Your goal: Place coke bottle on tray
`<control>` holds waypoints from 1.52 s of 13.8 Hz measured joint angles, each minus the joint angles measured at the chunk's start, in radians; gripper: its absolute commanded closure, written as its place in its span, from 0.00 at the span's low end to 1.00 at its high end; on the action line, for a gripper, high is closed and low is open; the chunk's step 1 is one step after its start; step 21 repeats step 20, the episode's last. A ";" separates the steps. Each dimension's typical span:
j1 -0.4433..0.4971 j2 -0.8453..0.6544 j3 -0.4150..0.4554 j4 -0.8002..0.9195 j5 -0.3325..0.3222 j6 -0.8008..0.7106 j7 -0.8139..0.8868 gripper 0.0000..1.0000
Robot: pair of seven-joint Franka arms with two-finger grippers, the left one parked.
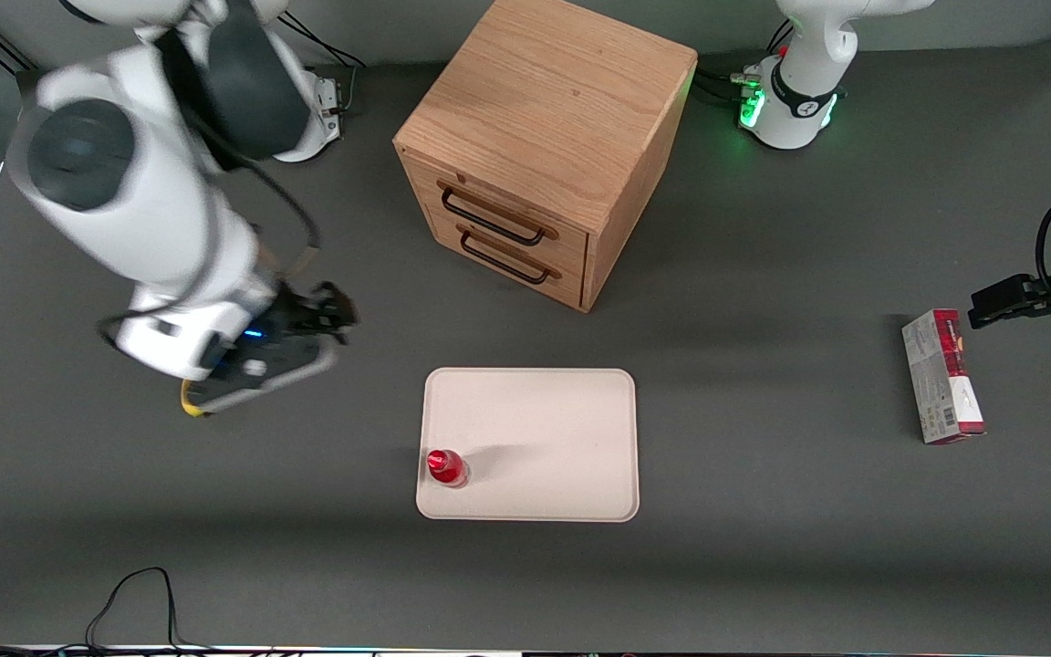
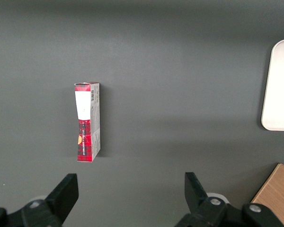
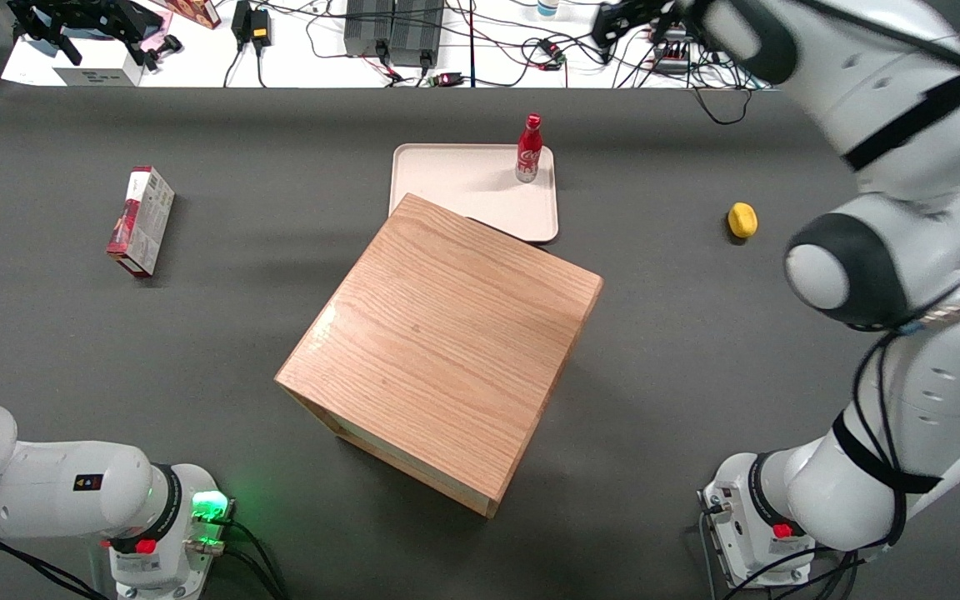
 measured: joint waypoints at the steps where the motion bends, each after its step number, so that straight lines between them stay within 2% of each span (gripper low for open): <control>1: -0.064 -0.068 0.000 -0.081 0.029 0.008 -0.001 0.00; 4: -0.197 -0.213 0.000 -0.281 0.053 0.062 -0.006 0.00; 8: -0.259 -0.333 0.000 -0.473 0.035 0.113 -0.006 0.00; 12: -0.278 -0.351 -0.003 -0.503 0.007 0.119 -0.006 0.00; 16: -0.281 -0.353 -0.042 -0.505 0.005 0.119 -0.006 0.00; 21: -0.281 -0.358 -0.043 -0.504 0.005 0.121 -0.006 0.00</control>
